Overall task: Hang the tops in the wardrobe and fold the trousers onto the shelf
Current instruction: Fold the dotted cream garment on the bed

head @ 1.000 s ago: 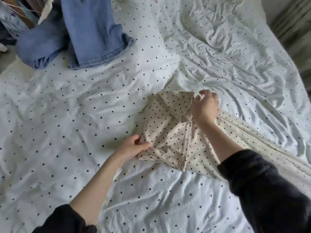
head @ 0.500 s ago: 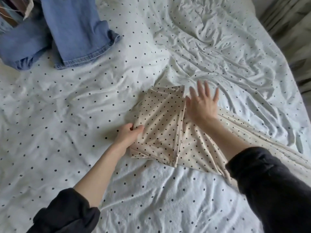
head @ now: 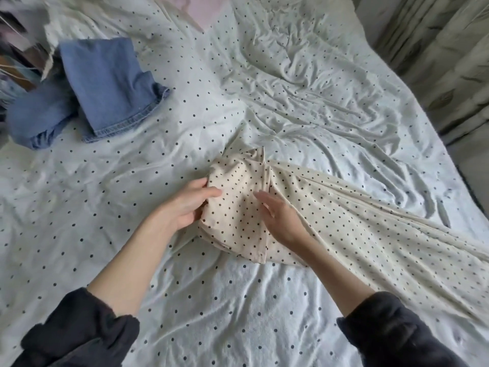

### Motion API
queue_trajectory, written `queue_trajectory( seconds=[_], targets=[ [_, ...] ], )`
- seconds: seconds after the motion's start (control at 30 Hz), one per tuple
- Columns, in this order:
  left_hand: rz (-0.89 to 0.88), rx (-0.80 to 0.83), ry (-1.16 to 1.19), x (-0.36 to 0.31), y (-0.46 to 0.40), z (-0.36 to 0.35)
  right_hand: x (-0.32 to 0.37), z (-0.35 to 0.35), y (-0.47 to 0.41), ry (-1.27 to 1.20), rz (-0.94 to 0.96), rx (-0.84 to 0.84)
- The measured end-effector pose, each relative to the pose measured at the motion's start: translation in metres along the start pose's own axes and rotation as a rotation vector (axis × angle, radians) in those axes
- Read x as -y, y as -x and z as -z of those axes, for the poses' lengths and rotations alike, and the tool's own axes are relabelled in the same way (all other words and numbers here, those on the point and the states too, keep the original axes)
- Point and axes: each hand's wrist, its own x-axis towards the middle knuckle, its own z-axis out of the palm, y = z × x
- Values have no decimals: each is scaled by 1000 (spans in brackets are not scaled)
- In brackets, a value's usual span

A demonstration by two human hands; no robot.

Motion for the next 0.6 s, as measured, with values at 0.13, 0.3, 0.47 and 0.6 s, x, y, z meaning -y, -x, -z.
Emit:
queue_trajectory(
  seconds=[0.13,0.3,0.47,0.6],
  targets=[
    [-145,29,-277,-33,18,-45,-5,46,24,-272,-189,-179],
    [-394,182,-862,-33,22,-145,-39,98,61,-686,-384,-290],
    [-325,355,-1037,21,8,-211,-80,119,89,-799,-509,-267],
    [-454,-159,-775,38,-6,-187,-104,105,92,-421,-432,-397]
  ],
)
